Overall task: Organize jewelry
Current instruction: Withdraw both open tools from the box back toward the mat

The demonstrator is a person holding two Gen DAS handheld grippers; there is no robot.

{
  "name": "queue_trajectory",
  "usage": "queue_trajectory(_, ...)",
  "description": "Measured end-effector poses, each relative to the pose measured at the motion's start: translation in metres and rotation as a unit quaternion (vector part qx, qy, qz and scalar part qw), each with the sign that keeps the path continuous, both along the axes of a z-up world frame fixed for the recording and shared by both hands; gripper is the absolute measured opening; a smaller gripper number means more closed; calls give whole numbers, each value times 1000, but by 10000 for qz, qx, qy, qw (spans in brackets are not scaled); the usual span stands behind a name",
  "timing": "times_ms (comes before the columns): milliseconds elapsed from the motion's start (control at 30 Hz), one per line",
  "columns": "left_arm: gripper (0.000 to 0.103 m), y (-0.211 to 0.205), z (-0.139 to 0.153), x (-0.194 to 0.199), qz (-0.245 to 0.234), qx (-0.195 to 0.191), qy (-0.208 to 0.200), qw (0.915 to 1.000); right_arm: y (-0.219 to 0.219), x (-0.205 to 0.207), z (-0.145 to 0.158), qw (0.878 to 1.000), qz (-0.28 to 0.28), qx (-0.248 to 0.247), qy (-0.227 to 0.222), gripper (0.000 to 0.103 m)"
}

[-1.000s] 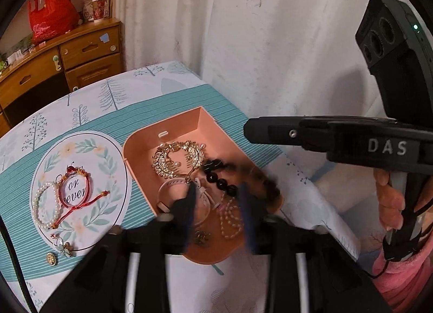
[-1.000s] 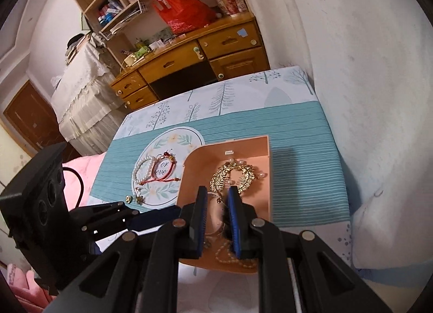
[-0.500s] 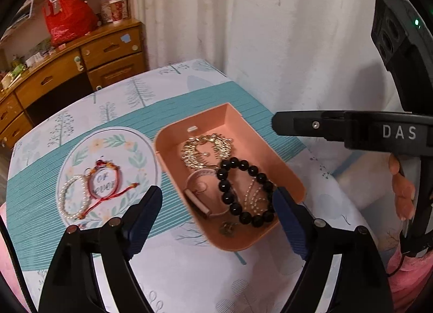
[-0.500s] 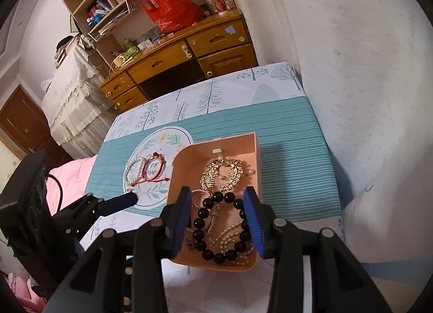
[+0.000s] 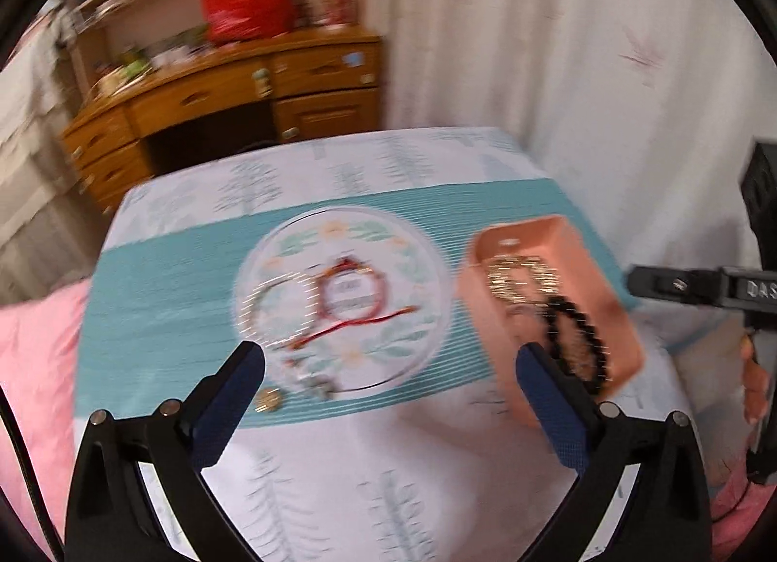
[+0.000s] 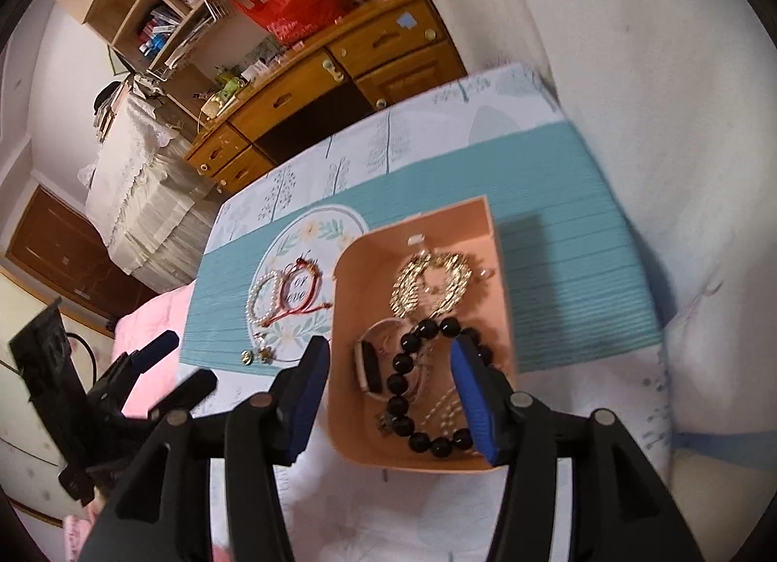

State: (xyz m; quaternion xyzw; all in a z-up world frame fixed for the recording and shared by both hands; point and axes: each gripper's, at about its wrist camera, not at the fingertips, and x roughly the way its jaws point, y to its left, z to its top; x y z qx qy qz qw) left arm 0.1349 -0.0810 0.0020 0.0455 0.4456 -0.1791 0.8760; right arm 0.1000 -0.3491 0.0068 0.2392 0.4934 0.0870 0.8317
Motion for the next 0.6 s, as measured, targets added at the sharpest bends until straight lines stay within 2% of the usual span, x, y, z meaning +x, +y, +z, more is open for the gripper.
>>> queue_trajectory(133,102,39,-6,4,436,-1,59,9990,7,3,-6,9999,39,64,135,52)
queue_trajectory(333,102,79,-16,-3,823,116,45,9965,26,3,-8,9994,-29,-292,173,52)
queue_trajectory(500,102,102,-25,-17,655,-12,-124,9978,55,2,-3,9991,186,-363,-65,52)
queue_trajectory(600,102,111,-31,-22,412,-43,-201,9989,85,0,3,9962,499,-598,-401,52)
